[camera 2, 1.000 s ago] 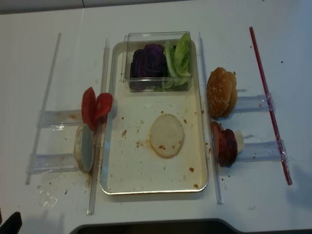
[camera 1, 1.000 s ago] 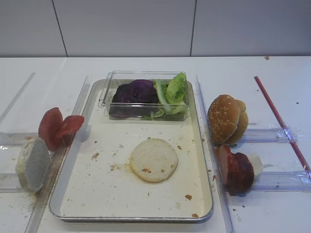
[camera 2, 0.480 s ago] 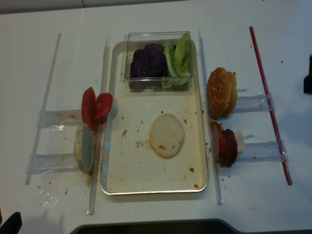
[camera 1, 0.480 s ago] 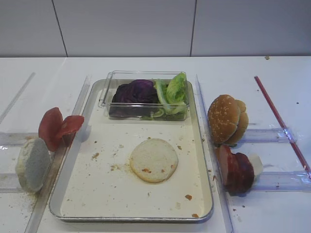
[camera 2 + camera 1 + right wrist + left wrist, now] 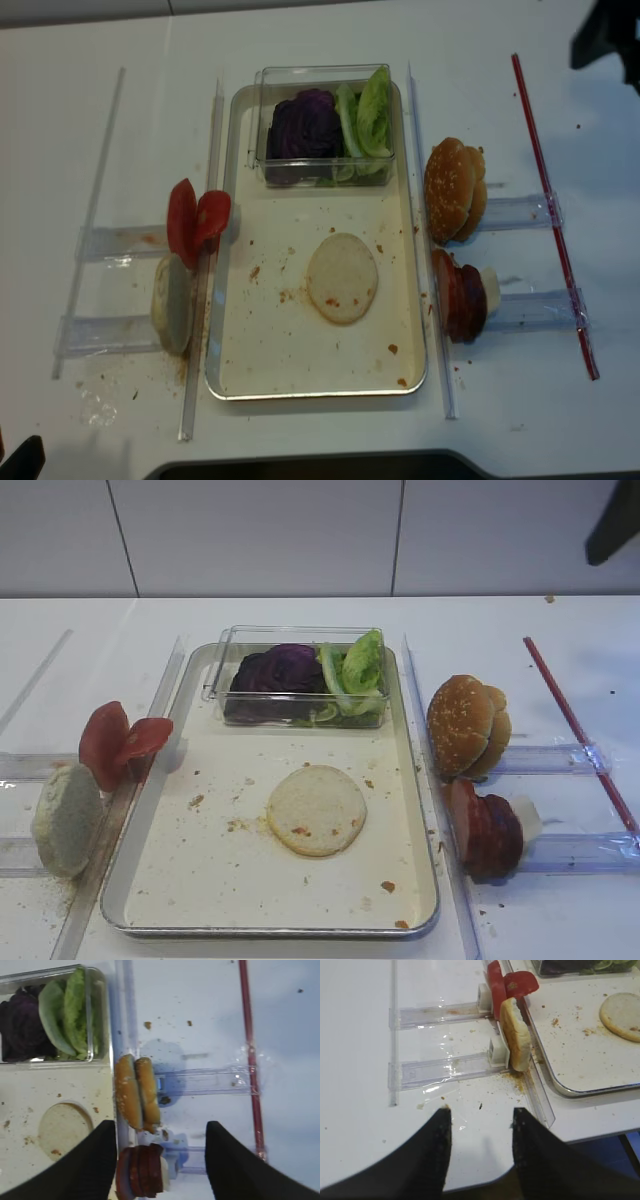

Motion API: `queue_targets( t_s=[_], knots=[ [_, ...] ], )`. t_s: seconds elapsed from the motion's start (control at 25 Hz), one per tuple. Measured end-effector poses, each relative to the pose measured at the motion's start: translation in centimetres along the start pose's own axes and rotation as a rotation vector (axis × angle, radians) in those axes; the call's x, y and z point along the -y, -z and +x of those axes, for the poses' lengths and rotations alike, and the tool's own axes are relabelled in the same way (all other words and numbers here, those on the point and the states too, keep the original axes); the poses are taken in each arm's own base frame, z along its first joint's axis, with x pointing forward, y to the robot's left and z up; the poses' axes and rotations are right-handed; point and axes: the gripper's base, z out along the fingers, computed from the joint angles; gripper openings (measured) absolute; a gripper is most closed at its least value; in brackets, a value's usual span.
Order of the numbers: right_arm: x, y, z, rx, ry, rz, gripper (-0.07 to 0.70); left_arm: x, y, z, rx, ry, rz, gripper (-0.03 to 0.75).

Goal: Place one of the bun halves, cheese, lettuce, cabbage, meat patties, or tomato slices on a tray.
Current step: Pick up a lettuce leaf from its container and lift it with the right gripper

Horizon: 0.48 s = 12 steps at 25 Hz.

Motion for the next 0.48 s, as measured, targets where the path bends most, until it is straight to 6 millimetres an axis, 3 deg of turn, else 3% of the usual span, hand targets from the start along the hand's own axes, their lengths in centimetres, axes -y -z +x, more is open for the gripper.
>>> queue_targets(
  t_s=[0.2, 0.28, 0.36, 0.48],
  knots=[
    [-5.2, -3.0, -2.2, -0.045, 0.078, -0.012, 0.44, 0.0, 0.0, 0.0, 0.0, 0.0, 0.0, 0.286],
    [-8.4, -5.7, -3.2, -0.085, 0.125, -0.031, 0.44, 0.0, 0.0, 0.0, 0.0, 0.0, 0.0, 0.286],
    [-9.4, -6.3, -3.5, -0.086, 0.138, -0.038, 0.44, 0.0, 0.0, 0.0, 0.0, 0.0, 0.0, 0.286],
    [-12.0, -8.8, -4.3, -0.103, 0.181, -0.042, 0.44, 0.0, 0.0, 0.0, 0.0, 0.0, 0.0, 0.286]
  ],
)
